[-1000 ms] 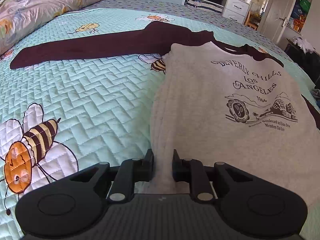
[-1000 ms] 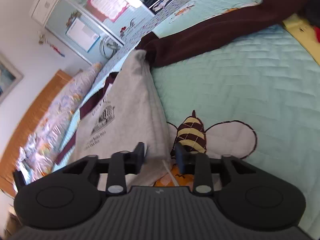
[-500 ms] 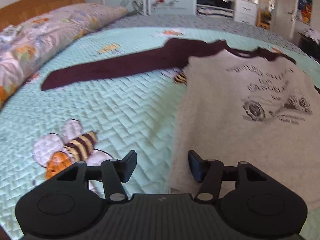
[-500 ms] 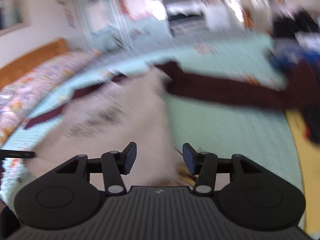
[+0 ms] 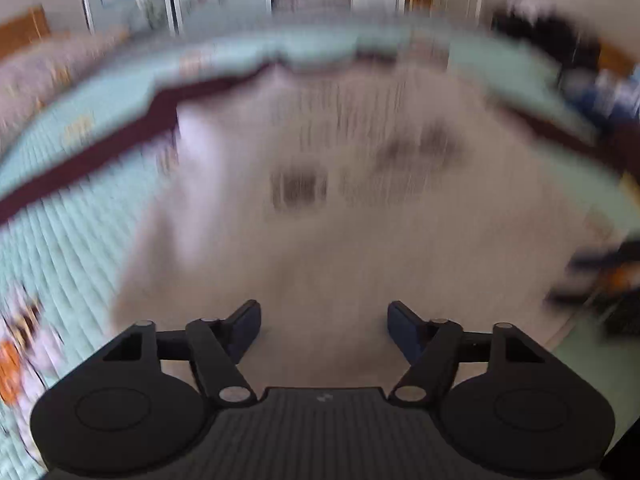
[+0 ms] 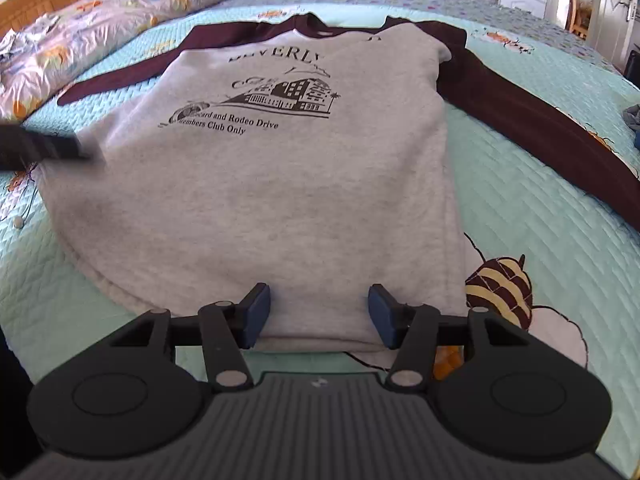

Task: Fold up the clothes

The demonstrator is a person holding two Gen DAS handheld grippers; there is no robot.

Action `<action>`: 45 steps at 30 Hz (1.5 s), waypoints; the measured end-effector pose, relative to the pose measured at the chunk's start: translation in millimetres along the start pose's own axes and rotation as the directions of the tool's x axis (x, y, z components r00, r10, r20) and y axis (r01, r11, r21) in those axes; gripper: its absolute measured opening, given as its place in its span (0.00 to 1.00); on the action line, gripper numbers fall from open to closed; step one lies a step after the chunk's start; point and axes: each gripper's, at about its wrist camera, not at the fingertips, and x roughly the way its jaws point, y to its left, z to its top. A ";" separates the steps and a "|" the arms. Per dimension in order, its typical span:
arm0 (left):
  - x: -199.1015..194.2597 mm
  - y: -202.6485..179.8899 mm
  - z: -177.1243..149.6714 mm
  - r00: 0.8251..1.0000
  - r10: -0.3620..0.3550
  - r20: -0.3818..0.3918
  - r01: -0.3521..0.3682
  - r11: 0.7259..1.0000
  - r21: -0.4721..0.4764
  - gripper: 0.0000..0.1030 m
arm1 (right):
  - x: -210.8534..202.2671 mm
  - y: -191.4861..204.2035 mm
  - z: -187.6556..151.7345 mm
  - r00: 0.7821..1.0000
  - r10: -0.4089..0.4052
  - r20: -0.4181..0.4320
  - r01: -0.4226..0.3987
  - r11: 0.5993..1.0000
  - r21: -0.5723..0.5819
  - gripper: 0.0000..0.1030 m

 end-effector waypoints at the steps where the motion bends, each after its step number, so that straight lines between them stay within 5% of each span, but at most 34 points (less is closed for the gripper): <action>1: 5.2 5.3 -7.6 1.000 -0.009 -0.001 0.009 1.000 -0.004 0.75 | -2.8 -0.3 -0.1 1.000 0.001 -0.008 -0.001 1.000 -0.008 0.56; 7: -5.5 25.9 -9.4 0.999 -0.023 -0.032 0.022 0.999 -0.038 0.75 | -11.1 3.6 4.8 0.999 -0.001 -0.037 -0.001 0.999 -0.046 0.59; 11: -14.9 32.6 -10.7 1.000 0.004 -0.026 -0.007 0.996 -0.089 0.69 | -21.9 -3.6 17.0 0.999 -0.027 0.025 0.027 1.000 -0.014 0.61; 16: -42.9 28.6 6.3 0.998 0.012 0.068 -0.004 0.993 -0.118 0.69 | -16.3 -9.5 37.3 0.996 -0.068 0.059 0.068 0.998 0.005 0.63; 19: -47.6 17.0 22.0 0.991 0.013 0.131 -0.001 0.996 -0.086 0.80 | -9.7 -8.0 49.4 0.994 -0.079 0.071 0.078 0.997 0.011 0.64; 21: -29.9 9.0 27.4 0.993 0.076 0.092 -0.071 0.996 -0.059 0.82 | -1.2 -6.7 53.9 0.996 -0.068 0.052 0.067 0.998 0.014 0.67; 24: 20.4 6.8 20.1 0.987 0.101 -0.124 -0.108 0.993 -0.045 0.89 | 22.6 -5.9 49.6 0.998 -0.024 -0.052 0.024 1.000 0.008 0.86; 25: 20.0 8.5 18.0 0.988 0.108 -0.112 -0.116 0.991 -0.066 1.00 | 28.2 -4.6 44.1 0.997 -0.014 -0.074 0.014 1.000 -0.005 0.89; 33: 18.7 7.4 23.9 0.979 0.140 -0.149 -0.155 0.983 -0.098 1.00 | 16.1 -11.0 45.6 0.997 0.021 -0.073 -0.013 0.994 0.112 0.94; 36: 22.1 11.0 25.7 0.978 0.118 -0.169 -0.140 0.982 -0.126 1.00 | -23.3 -31.6 50.0 0.991 -0.001 0.132 -0.032 0.968 0.248 0.92; 38: 21.3 12.9 23.4 0.983 0.095 -0.159 -0.117 0.985 -0.130 1.00 | -49.3 -49.8 51.2 0.961 -0.072 0.267 -0.012 0.954 0.301 0.97; 41: 20.2 15.0 26.0 0.982 0.081 -0.173 -0.111 0.979 -0.169 0.99 | -51.5 -97.8 56.3 0.970 -0.183 0.160 0.068 0.836 0.545 0.93; 45: 10.6 13.0 40.8 0.977 0.054 -0.204 -0.098 0.973 -0.210 0.98 | -54.2 -115.6 61.3 0.971 -0.238 0.031 0.178 0.800 0.572 0.91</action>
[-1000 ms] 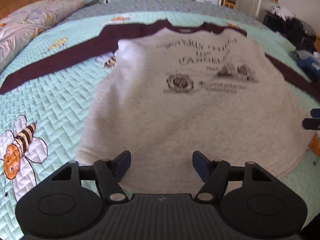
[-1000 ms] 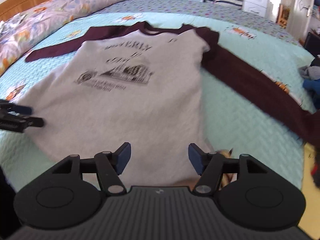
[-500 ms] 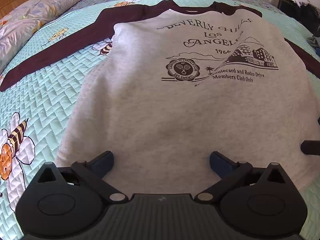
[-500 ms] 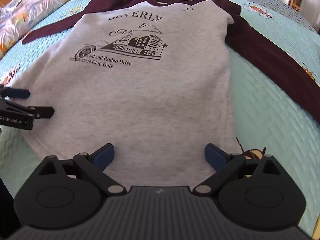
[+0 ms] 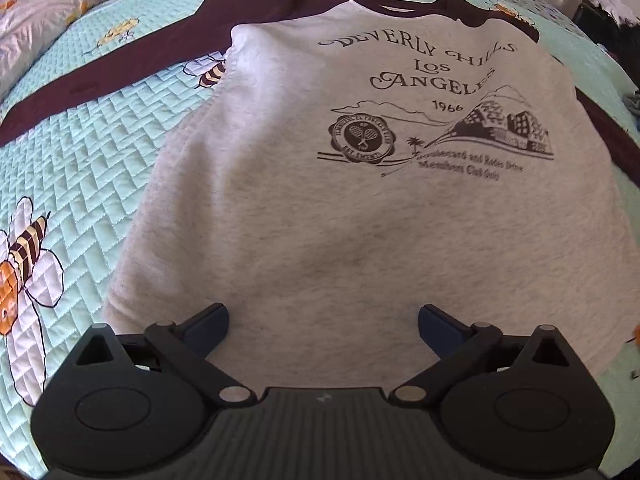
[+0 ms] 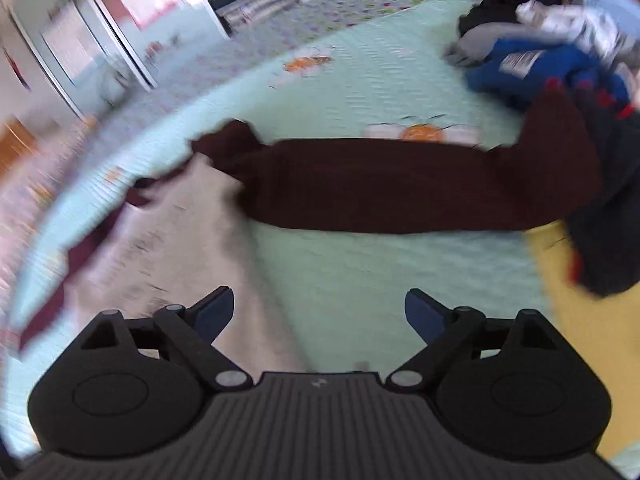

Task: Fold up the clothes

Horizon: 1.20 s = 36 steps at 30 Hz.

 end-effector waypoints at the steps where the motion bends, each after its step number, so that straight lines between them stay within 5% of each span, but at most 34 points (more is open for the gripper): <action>1: -4.8 -2.0 3.1 1.000 0.001 0.005 -0.001 1.000 -0.001 0.98 | -0.3 2.1 0.2 1.000 -0.018 -0.009 0.018 1.000 -0.019 0.90; 9: -27.1 -16.9 25.4 0.993 0.082 0.088 -0.091 0.991 0.099 0.98 | 9.4 22.5 -1.7 0.997 -0.077 -0.011 0.076 0.991 -0.106 0.91; 15: -19.0 -11.7 29.9 0.994 0.079 0.073 -0.085 0.993 0.086 0.98 | 13.7 28.3 10.3 0.994 -0.110 0.023 0.112 0.982 -0.150 0.91; 17: -14.3 -13.8 28.5 0.994 0.090 0.069 -0.097 0.990 0.099 0.98 | 14.7 18.0 13.8 0.999 0.019 -0.032 -0.021 0.998 -0.063 0.91; 19: -9.7 -15.3 27.1 0.995 0.081 0.058 -0.087 0.991 0.105 0.98 | 16.3 1.5 13.6 0.973 0.222 -0.065 -0.216 0.972 0.090 0.91; 23: -5.9 -19.8 26.2 0.997 0.057 0.049 -0.062 0.992 0.108 0.98 | 3.2 18.3 10.0 1.000 -0.015 0.025 0.017 0.996 -0.089 0.92; 26: -6.7 -22.4 26.2 0.997 0.051 0.058 -0.057 0.992 0.113 0.98 | -0.7 3.8 13.0 0.996 0.089 -0.011 -0.089 0.996 0.024 0.92; 29: -9.8 -21.1 26.3 0.997 0.039 0.066 -0.046 0.993 0.108 0.98 | -12.2 14.7 14.3 0.991 -0.100 0.086 0.107 0.991 -0.083 0.92; 32: -14.3 -17.7 25.7 0.997 0.028 0.075 -0.035 0.995 0.095 0.98 | -20.4 10.4 16.6 0.998 -0.025 0.066 0.027 0.999 -0.034 0.92; 36: -19.7 -11.5 20.8 0.997 0.020 0.079 -0.026 0.997 0.077 0.98 | -33.0 27.7 17.7 0.978 -0.141 0.155 0.163 0.977 -0.137 0.92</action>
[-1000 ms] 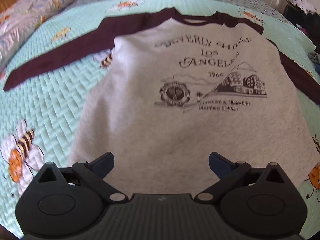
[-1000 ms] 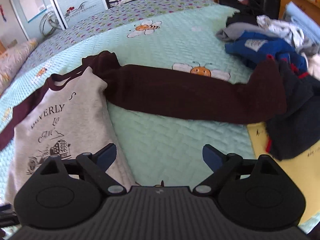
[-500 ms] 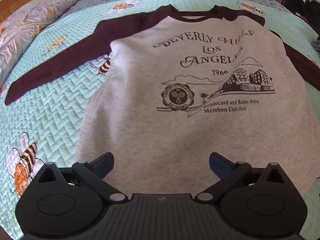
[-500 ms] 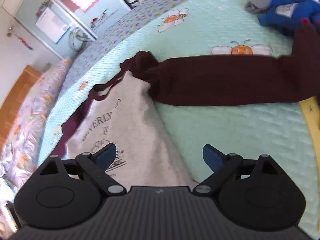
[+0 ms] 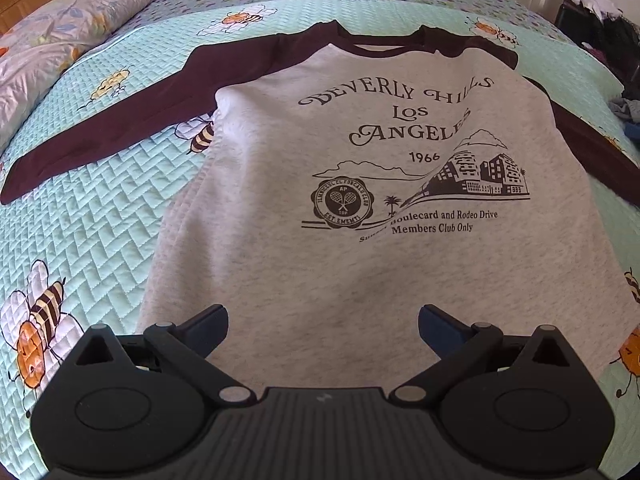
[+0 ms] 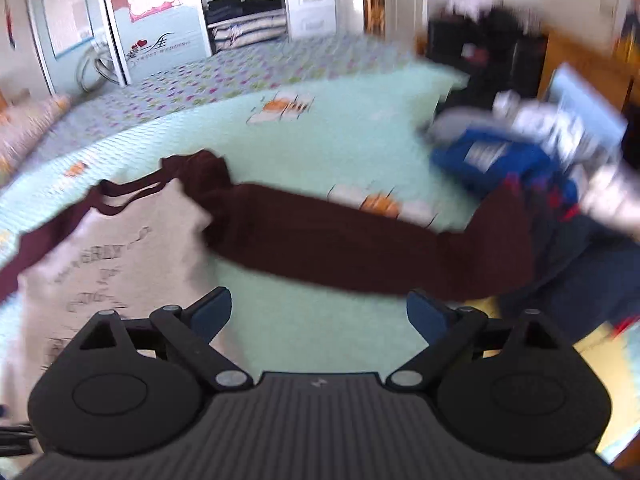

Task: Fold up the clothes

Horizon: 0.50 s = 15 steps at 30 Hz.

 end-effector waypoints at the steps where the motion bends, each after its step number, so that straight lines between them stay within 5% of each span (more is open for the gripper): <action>1: -1.3 1.5 -1.9 1.000 0.001 0.002 -0.001 1.000 -0.002 0.99 | -2.2 0.4 0.5 1.000 0.003 0.007 -0.003 1.000 -0.005 0.92; 8: -13.7 5.4 -11.3 1.000 -0.011 0.024 0.011 1.000 -0.008 0.99 | -19.3 16.9 1.8 0.995 0.081 0.062 -0.077 0.994 -0.072 0.95; 15: -15.8 11.7 -14.9 1.000 0.008 0.027 -0.008 1.000 -0.011 0.99 | -14.8 34.1 5.5 1.000 0.007 0.024 -0.003 0.987 -0.161 0.95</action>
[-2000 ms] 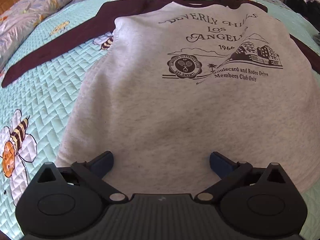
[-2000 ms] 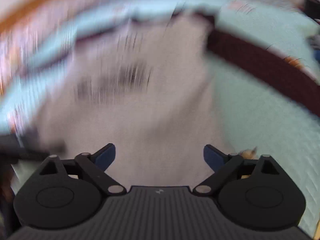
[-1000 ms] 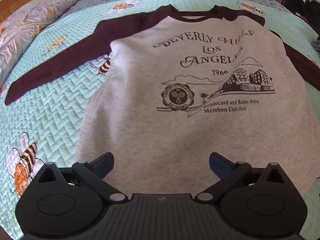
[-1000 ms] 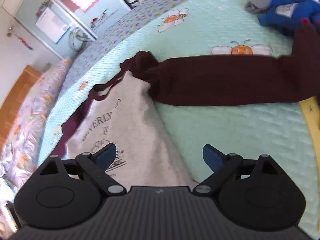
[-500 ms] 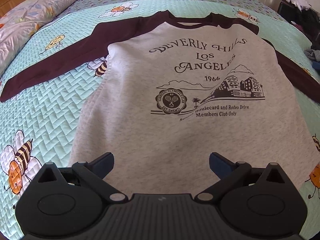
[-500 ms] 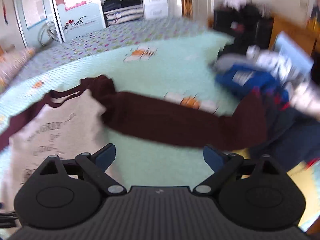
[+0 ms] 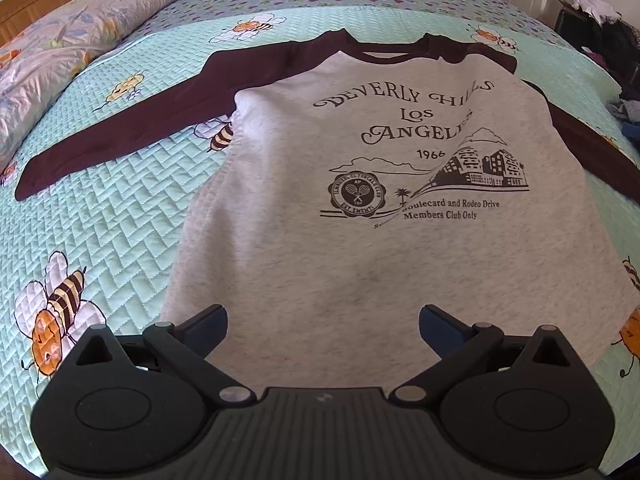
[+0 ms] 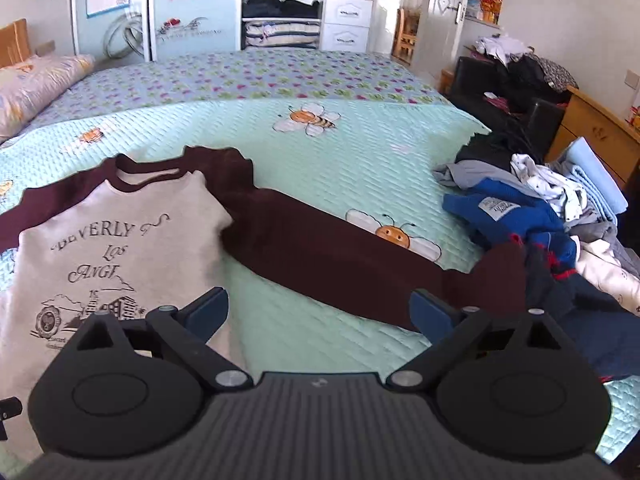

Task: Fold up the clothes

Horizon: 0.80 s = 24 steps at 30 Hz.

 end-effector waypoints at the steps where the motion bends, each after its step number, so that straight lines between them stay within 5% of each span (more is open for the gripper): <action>1: 0.3 1.8 -0.3 1.000 -0.002 -0.001 0.002 1.000 -0.009 0.99 | -3.4 1.7 -2.6 1.000 0.005 0.006 -0.005 1.000 -0.002 0.95; 8: 3.0 4.7 1.7 0.998 -0.035 0.043 0.036 0.999 -0.015 0.99 | -7.0 16.4 -13.7 0.995 0.093 0.042 -0.091 0.995 -0.031 0.95; 12: 4.0 4.7 7.6 0.978 -0.053 0.202 0.047 0.998 0.035 0.99 | -0.5 27.0 -20.2 0.961 0.268 0.065 -0.266 0.963 -0.043 0.95; 18: 24.1 2.7 29.7 0.973 -0.013 0.231 -0.013 0.994 0.109 0.86 | 8.3 61.6 -21.9 0.945 0.302 0.129 -0.279 0.945 -0.171 0.94; 21: 37.0 7.5 39.9 0.980 0.001 0.200 -0.019 0.996 0.091 0.85 | 23.6 74.3 -13.0 0.947 0.309 0.082 -0.287 0.934 -0.213 0.94; 24: 51.4 9.2 49.4 0.989 0.041 0.144 -0.054 0.994 0.090 0.84 | 53.2 88.4 -1.2 0.959 0.277 -0.059 -0.284 0.932 -0.224 0.93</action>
